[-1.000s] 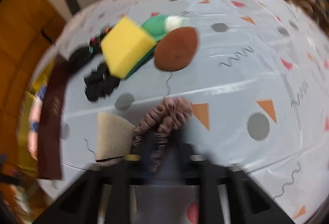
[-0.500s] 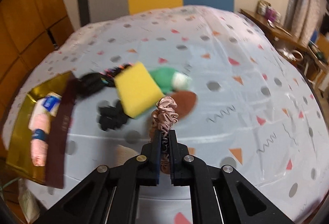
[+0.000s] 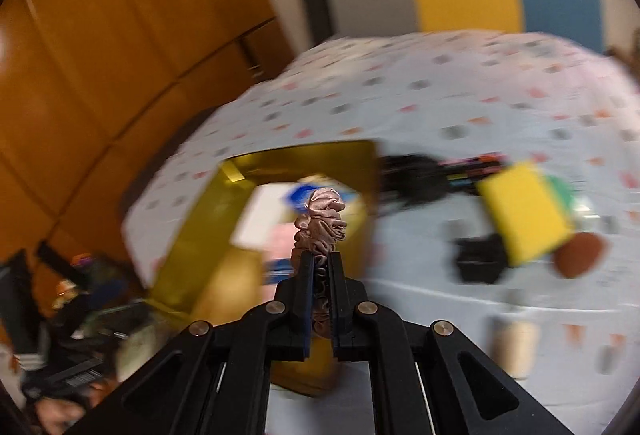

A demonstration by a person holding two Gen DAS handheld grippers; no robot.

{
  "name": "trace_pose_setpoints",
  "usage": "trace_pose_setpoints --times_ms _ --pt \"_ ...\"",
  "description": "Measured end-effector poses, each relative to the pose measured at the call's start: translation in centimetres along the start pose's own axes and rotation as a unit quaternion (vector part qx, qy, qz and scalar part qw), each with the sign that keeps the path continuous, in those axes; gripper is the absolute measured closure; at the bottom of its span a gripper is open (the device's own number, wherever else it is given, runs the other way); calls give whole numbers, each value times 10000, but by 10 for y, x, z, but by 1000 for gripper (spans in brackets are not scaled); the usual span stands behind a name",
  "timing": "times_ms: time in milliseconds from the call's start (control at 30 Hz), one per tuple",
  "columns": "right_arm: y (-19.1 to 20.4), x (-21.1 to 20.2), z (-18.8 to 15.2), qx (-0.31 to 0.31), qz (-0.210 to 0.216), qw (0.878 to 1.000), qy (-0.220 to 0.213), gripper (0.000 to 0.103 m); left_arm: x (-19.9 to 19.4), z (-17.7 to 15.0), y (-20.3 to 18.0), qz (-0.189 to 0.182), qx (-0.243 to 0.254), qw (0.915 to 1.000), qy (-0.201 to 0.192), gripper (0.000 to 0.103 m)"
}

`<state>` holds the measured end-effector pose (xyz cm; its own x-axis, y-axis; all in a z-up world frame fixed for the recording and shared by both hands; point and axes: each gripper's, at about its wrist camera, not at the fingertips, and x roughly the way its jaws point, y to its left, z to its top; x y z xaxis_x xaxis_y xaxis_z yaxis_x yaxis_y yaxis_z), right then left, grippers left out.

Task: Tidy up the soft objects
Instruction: 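Carry the pink scrunchie over the gold tray and open the right gripper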

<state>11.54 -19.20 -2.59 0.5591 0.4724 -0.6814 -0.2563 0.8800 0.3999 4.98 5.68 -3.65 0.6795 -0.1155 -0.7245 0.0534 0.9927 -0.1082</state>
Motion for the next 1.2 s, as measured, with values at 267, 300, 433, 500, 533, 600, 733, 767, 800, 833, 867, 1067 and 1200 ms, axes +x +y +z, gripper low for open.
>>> trace_pose_setpoints --times_ms 267,300,433,500,533,600,733,767,800,833,867,1067,1200 --pt "56 90 -7 -16 729 9934 883 96 2 -6 20 127 -202 9997 73 20" --pt "60 100 -9 -48 689 9929 969 96 2 -6 23 140 -233 9996 77 20" --pt "72 136 -12 -217 441 9910 1249 95 4 -8 34 213 -365 9990 125 20" --pt "71 147 -12 -285 320 9900 1343 90 5 -9 37 211 -404 9988 164 20" --pt "70 149 -12 -294 260 9900 1352 86 5 -9 38 211 -400 9988 172 20" --pt "68 143 -10 -312 271 9910 1271 81 4 -9 37 187 -394 9989 165 20" --pt "64 114 -6 -336 369 9942 957 64 3 -8 32 53 -387 9991 187 20" --pt "63 105 -6 -365 364 9949 866 57 3 -6 29 9 -363 9992 186 21" --pt "62 95 -5 -397 358 9956 764 55 4 -5 27 -40 -337 9993 186 22" --pt "59 84 -6 -432 345 9964 646 52 3 -3 22 -97 -294 9994 182 22" --pt "56 73 -6 -477 299 9970 530 50 2 -2 18 -130 -263 9994 180 22" --pt "12 0 -17 -651 -460 9968 -77 34 1 9 -18 -621 8 9979 189 22" --pt "-44 -43 -31 -378 -1141 9924 -252 29 6 15 -56 -1076 295 9933 285 24"
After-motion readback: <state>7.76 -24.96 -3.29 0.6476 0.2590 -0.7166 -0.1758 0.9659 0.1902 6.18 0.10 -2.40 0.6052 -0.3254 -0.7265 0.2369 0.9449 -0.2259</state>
